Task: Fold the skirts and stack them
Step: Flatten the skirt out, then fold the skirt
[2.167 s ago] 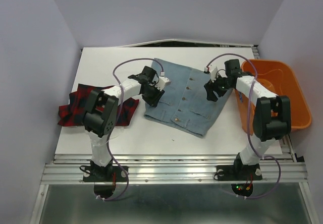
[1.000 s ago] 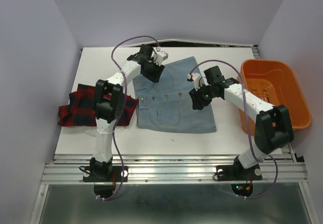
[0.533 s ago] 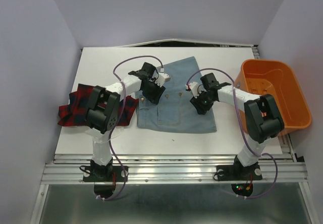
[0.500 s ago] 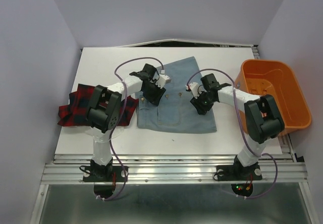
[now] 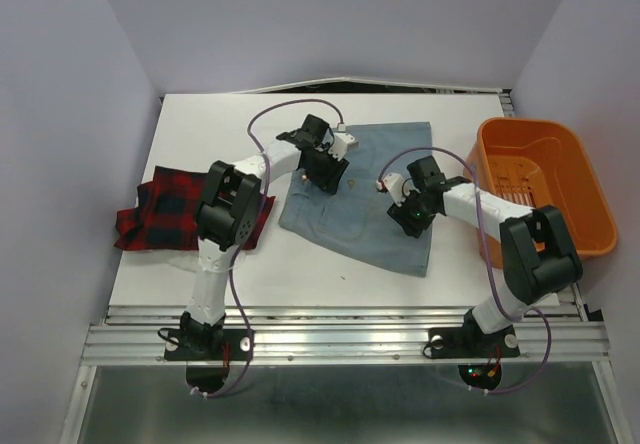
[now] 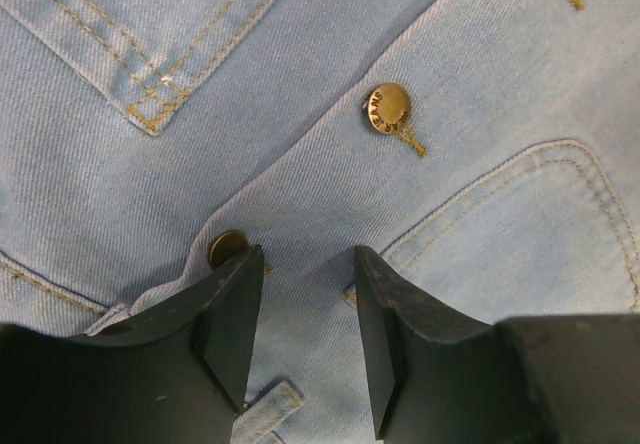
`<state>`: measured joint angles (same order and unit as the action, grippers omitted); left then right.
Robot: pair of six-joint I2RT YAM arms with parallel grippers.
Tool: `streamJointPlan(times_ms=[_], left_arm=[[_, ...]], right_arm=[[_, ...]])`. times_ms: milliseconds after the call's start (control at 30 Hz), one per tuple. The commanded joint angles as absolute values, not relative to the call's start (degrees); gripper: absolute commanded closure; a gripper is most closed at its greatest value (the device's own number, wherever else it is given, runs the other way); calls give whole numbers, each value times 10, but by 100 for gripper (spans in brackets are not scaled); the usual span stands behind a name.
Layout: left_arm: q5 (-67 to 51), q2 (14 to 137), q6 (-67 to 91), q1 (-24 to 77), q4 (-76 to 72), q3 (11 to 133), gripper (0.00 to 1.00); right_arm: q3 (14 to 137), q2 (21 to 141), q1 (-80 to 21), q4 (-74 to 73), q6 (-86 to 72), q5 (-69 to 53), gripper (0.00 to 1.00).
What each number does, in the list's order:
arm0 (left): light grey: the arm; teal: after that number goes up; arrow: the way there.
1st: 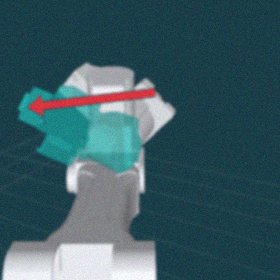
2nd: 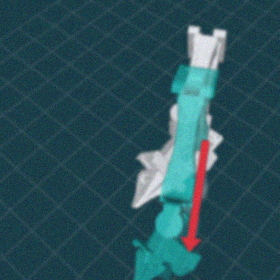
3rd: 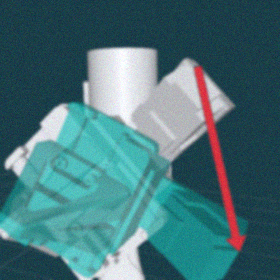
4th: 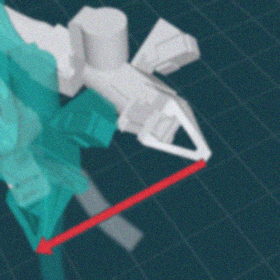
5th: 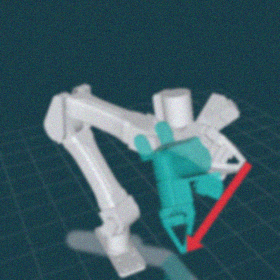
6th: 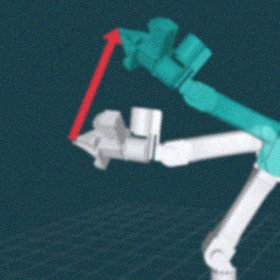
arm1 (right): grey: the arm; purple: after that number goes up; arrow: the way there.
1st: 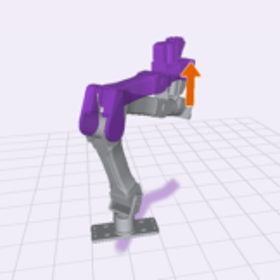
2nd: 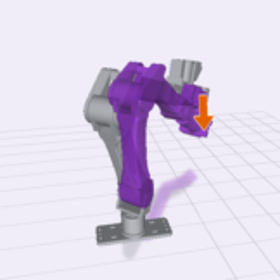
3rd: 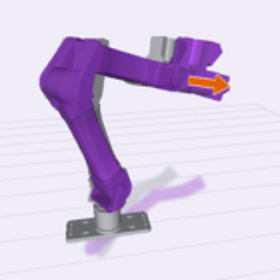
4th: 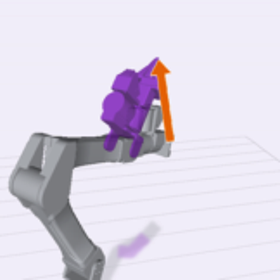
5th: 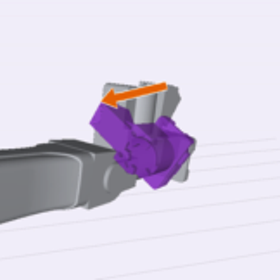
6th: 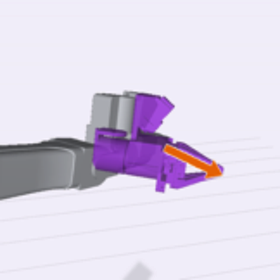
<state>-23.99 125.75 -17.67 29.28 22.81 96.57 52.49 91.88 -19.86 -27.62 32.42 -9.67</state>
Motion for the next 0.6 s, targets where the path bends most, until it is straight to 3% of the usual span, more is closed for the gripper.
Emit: streamJointPlan(times_ms=[0, 200, 567], left_arm=[[-229, 1228, -171, 298, 248, 966, 46], [-202, 1067, -237, 289, 260, 870, 41], [-248, 932, -336, 226, 321, 718, 41]], right_arm=[[594, 882, -196, -347, 359, -64, 48], [644, 806, -217, -494, 358, -138, 49], [485, 711, -293, -565, 382, -172, 55]])
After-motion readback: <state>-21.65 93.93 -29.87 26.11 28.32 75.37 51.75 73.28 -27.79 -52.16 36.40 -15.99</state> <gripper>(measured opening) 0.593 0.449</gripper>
